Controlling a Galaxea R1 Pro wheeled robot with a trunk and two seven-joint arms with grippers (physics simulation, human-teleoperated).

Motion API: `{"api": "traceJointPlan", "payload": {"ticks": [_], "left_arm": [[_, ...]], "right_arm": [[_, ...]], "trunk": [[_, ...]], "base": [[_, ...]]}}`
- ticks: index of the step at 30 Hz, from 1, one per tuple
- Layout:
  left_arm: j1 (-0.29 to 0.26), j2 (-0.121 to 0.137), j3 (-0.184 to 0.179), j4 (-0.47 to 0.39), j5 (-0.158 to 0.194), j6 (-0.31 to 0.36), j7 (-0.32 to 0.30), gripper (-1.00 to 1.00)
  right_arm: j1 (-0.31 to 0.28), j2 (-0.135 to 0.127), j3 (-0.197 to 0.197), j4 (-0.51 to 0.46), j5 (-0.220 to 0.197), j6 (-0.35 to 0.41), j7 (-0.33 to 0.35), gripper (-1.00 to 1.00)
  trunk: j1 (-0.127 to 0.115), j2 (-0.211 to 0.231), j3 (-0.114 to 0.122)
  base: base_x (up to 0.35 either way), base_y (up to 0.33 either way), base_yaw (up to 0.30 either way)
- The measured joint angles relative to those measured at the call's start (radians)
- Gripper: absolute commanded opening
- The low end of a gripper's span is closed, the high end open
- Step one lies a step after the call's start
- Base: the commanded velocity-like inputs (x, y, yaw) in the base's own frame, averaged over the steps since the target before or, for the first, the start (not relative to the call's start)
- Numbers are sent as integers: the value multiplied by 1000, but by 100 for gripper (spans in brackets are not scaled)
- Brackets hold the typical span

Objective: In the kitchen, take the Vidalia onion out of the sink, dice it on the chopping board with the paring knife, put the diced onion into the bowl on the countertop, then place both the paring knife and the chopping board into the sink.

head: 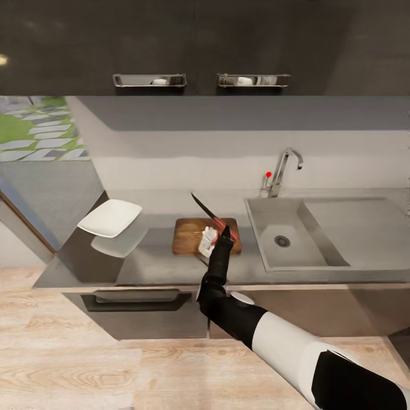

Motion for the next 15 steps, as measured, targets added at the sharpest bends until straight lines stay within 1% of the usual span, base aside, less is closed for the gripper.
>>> {"api": "traceJointPlan", "payload": {"ticks": [3, 5, 11, 15], "left_arm": [[0, 0, 0, 0, 0, 0, 0, 100], [0, -1, 0, 0, 0, 0, 0, 100], [0, 0, 0, 0, 0, 0, 0, 100], [0, 0, 0, 0, 0, 0, 0, 100]], "right_arm": [[0, 0, 1, 2, -2, 1, 1, -100], [0, 0, 1, 8, -3, 0, 3, -100], [0, 0, 1, 17, -4, -2, 5, -100], [-1, 0, 1, 29, -6, -3, 6, -100]], "trunk": [[0, 0, 0], [0, 0, 0], [0, 0, 0], [0, 0, -5]], "base": [[-278, 0, 0], [-174, 0, 0], [-40, 0, 0], [-4, 0, 0]]}}
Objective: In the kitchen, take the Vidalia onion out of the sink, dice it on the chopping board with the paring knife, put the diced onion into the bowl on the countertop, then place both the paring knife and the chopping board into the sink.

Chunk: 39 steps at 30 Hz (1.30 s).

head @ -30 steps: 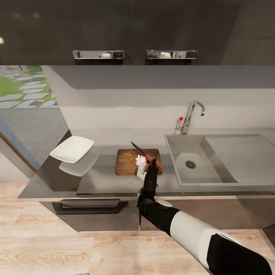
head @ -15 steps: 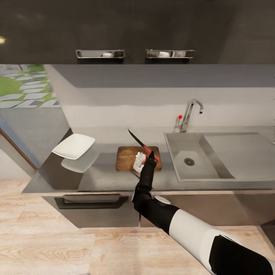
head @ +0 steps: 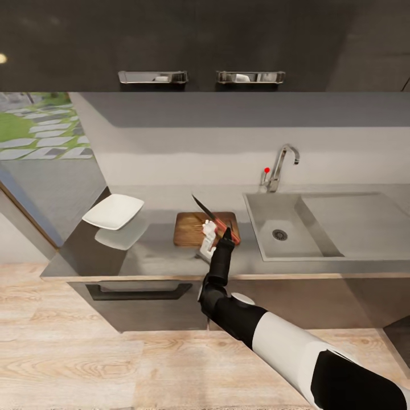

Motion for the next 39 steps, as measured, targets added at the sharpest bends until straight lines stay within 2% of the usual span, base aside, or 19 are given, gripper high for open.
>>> {"api": "traceJointPlan", "payload": {"ticks": [13, 33, 39], "left_arm": [[0, 1, 0, 0, 0, 0, -2, 100], [0, 2, 0, 1, 0, 1, -2, 100], [0, 3, 1, 1, 0, 2, -2, 100]], "right_arm": [[0, 0, 0, 51, 0, -1, 0, -100], [0, 0, -3, 78, 0, -3, 3, -100], [0, 0, -3, 78, 1, -3, 3, -100]], "trunk": [[0, 0, -21], [0, 0, -53], [-1, 0, -63]], "base": [[0, 0, 0], [1, 0, 0], [226, 0, 0]]}}
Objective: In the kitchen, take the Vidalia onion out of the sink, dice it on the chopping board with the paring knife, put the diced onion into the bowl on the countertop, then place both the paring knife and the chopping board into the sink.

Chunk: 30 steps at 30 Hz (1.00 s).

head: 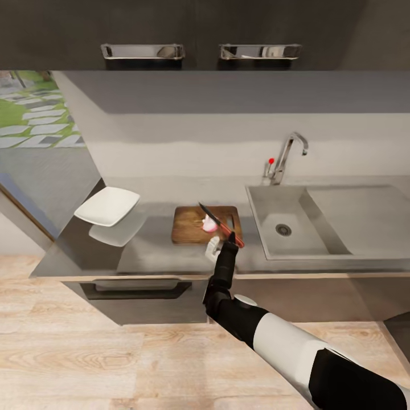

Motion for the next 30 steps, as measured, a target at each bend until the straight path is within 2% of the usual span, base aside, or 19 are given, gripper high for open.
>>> {"api": "traceJointPlan", "payload": {"ticks": [8, 20, 22, 23, 25, 26, 28, 29, 30], "left_arm": [[0, 0, -1, -1, 0, 0, 0, 100], [0, 0, -1, 0, 0, 0, 0, 100], [0, 0, 0, 0, 0, 0, 0, 100], [0, 0, -1, 0, 0, 0, 0, 100], [0, 0, 0, 0, 0, 0, 0, 100], [0, 0, 0, 0, 0, 0, 0, 100], [0, 0, -1, 0, 0, 0, 0, 100], [0, 0, -1, 0, 0, 0, 0, 100], [0, 0, -1, 0, 0, 0, 0, 100]], "right_arm": [[0, 0, 1, 0, -1, 0, 0, -100], [0, 0, -7, -23, 3, -12, -6, -100], [0, 0, -63, -67, 4, -55, -10, -100], [1, 0, -162, -143, 8, -77, -10, -100], [1, 0, -289, -255, 4, -88, -3, -100], [0, -17, -396, -356, 5, -88, 30, -100], [0, -39, -497, -430, -1, -92, 115, -100], [0, -47, -541, -453, -1, -93, 177, -100], [0, -56, -602, -468, -1, -92, 260, -100]], "trunk": [[1, 0, -12], [0, 0, -14], [0, 0, -13], [0, 0, -13], [0, 0, -13], [0, 0, -13], [0, 0, -13], [0, 0, -13], [1, 0, -13]], "base": [[49, 0, 0], [0, 0, 0], [0, 0, 0], [0, 0, 0], [0, 0, 0], [0, 0, 0], [0, 0, 0], [0, 0, 0], [0, 0, 0]]}}
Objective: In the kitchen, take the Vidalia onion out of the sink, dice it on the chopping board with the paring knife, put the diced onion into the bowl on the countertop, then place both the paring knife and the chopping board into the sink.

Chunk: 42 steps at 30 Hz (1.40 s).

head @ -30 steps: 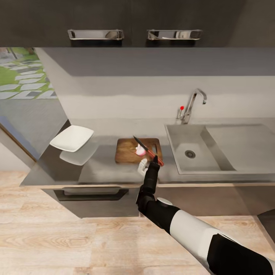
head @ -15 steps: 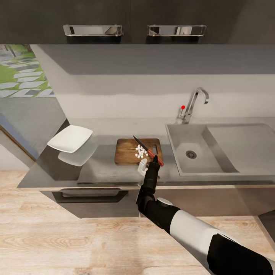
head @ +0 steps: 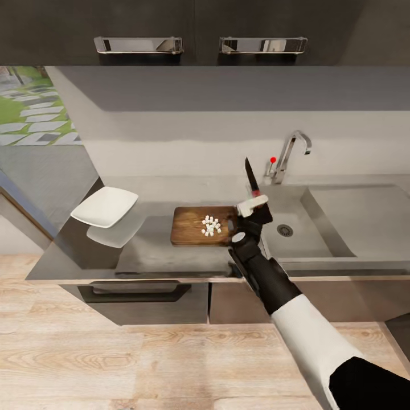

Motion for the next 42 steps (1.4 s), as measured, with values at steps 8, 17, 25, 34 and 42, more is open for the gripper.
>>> {"api": "traceJointPlan", "payload": {"ticks": [8, 17, 25, 34, 42], "left_arm": [[0, -1, 0, 0, 0, 1, 0, 100], [0, -3, -1, -1, 0, -1, 1, 100], [0, -10, 1, -4, -1, 1, 7, 100], [0, -3, 1, -3, 0, -1, 2, 100], [0, -3, 1, -2, 0, -1, 1, 100]], "right_arm": [[0, -99, -322, -28, -1, 0, 513, -100], [0, -155, -651, -24, -93, -10, 753, -100], [0, -170, -660, -6, -83, -7, 763, -100], [-1, -166, -658, 50, -82, -11, 759, -100], [0, -166, -657, 157, -82, -52, 758, -100]], "trunk": [[0, 0, 0], [0, 0, 0], [0, 0, 0], [0, 0, 0], [0, 0, 0]], "base": [[0, 0, 0], [0, 0, 0], [0, 0, 0], [0, 0, 0], [99, -107, 0]]}}
